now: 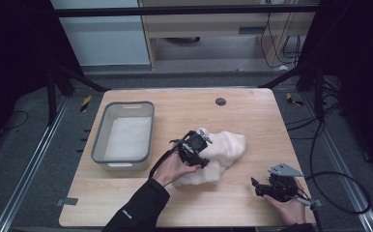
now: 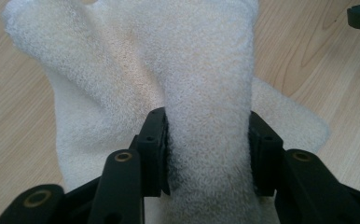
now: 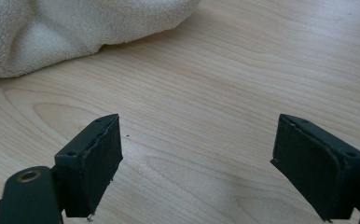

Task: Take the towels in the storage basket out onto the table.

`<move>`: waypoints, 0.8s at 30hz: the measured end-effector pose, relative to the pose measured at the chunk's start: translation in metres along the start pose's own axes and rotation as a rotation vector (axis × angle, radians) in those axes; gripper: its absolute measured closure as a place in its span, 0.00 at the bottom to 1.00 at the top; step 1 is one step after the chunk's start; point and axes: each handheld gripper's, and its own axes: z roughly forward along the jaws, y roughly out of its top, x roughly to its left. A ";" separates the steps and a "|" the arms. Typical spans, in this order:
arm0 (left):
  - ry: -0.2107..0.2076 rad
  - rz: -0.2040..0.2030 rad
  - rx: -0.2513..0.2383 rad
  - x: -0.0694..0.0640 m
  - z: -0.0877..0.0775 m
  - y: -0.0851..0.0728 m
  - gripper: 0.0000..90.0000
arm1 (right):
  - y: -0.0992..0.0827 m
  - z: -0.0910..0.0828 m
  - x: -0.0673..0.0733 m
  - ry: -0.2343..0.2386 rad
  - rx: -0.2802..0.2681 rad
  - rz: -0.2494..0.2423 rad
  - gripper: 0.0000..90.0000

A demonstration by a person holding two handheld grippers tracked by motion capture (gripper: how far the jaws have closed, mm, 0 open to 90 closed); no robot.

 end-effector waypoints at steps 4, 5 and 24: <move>-0.004 -0.001 -0.014 0.000 0.001 -0.002 0.51 | 0.000 0.000 0.000 -0.001 0.001 -0.003 0.17; -0.001 -0.002 -0.027 0.001 0.000 -0.003 0.48 | 0.000 0.000 0.000 -0.001 0.000 -0.003 0.17; 0.022 -0.015 -0.171 0.007 -0.031 -0.032 0.22 | 0.000 0.001 0.000 0.000 0.003 -0.011 0.15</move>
